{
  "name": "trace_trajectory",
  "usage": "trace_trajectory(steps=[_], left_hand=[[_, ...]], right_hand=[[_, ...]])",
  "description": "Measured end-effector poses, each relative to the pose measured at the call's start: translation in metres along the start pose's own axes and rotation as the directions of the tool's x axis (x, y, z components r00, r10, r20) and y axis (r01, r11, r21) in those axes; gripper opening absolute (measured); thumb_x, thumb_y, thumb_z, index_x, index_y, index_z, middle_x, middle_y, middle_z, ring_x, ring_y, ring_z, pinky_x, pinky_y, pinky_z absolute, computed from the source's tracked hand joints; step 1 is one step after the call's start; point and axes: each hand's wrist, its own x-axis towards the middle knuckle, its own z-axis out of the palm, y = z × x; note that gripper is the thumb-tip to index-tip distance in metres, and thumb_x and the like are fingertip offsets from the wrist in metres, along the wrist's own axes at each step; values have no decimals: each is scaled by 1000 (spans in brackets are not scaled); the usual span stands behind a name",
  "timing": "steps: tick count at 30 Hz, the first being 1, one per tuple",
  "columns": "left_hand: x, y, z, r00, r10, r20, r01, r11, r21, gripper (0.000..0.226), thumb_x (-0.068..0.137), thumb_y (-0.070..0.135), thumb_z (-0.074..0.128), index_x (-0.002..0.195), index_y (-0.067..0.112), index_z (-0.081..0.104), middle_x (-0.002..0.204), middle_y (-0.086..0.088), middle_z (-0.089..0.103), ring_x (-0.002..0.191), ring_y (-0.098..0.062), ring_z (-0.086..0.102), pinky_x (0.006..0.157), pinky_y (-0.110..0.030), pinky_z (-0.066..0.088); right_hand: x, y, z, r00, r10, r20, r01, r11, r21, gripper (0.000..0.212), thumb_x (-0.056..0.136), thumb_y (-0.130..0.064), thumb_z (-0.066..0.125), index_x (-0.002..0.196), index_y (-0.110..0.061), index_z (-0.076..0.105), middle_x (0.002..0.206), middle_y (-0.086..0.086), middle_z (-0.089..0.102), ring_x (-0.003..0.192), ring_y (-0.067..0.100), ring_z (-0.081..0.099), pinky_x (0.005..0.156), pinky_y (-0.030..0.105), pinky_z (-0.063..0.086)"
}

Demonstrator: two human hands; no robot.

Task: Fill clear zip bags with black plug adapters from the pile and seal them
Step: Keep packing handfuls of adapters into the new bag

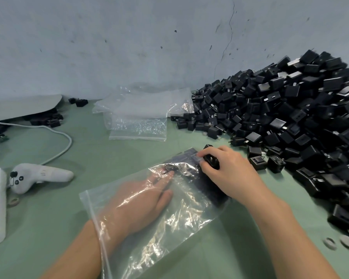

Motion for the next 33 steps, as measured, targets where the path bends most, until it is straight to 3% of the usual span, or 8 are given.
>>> trace_trajectory(steps=[4, 9, 11, 14, 17, 21, 26, 33], left_hand=[[0, 1, 3, 998, 50, -42, -47, 996, 70, 53, 106, 43, 22, 148, 16, 41, 165, -2, 17, 147, -20, 28, 120, -33, 21], [-17, -10, -3, 935, 173, -308, -150, 984, 96, 44, 103, 52, 29, 128, 35, 62, 142, 14, 50, 118, -5, 55, 100, -15, 34], [-32, -20, -10, 888, 265, -375, -238, 964, 117, 37, 103, 47, 36, 127, 40, 63, 151, 21, 41, 118, 3, 54, 99, -14, 35], [-63, -45, -21, 852, 271, -447, -322, 946, -39, 28, 90, 31, 51, 104, 48, 68, 123, 27, 63, 109, 2, 63, 96, -26, 51], [-99, -66, -35, 737, -21, -676, -126, 978, -168, 40, 72, 6, 57, 84, 42, 68, 81, 25, 68, 65, 7, 61, 57, -10, 46], [-113, -61, -61, 508, -268, -819, -241, 868, -434, 32, 75, 15, 42, 74, 30, 70, 72, 1, 67, 51, -13, 50, 43, -32, 35], [-97, -5, -59, 830, -19, -558, -379, 714, -588, 34, 89, 56, 47, 114, 45, 66, 99, 11, 70, 80, -8, 64, 60, -21, 51], [-110, -30, -56, 827, -64, -558, -363, 698, -618, 22, 94, 34, 61, 114, 28, 69, 101, 10, 75, 83, 2, 68, 70, -7, 46]], right_hand=[[0, 0, -2, 1000, -8, 1, 8, 1000, -4, 25, 96, -51, 50, 119, -49, 58, 107, -16, 54, 85, 11, 58, 78, 35, 50], [-3, -8, -8, 999, 1, -43, 14, 942, 334, 17, 93, -46, 60, 108, -50, 66, 93, -22, 62, 64, -6, 52, 62, 15, 39], [-5, -18, -11, 1000, 12, -6, -6, 823, 568, 14, 93, -40, 63, 103, -48, 69, 84, -15, 68, 58, -5, 52, 55, 8, 39], [-10, -40, -13, 991, 5, 134, -120, 490, 863, 15, 94, -27, 65, 102, -36, 75, 95, 5, 74, 64, 10, 59, 54, 18, 45], [-13, -53, -13, 964, -93, 249, -234, 147, 961, 16, 94, -24, 65, 106, -28, 75, 115, 14, 72, 69, 17, 64, 52, 28, 44], [-24, -64, -8, 871, -362, 333, -375, -50, 926, 24, 90, -34, 67, 113, -30, 72, 122, 13, 69, 76, 17, 63, 57, 27, 46], [-35, -92, 3, 691, -570, 445, -488, 87, 868, 27, 90, -34, 67, 116, -25, 70, 120, 14, 67, 78, 19, 62, 60, 27, 47], [-32, -103, 6, 655, -569, 498, -462, 220, 859, 32, 96, -33, 60, 127, -28, 67, 124, 12, 69, 80, 19, 64, 61, 26, 51]])
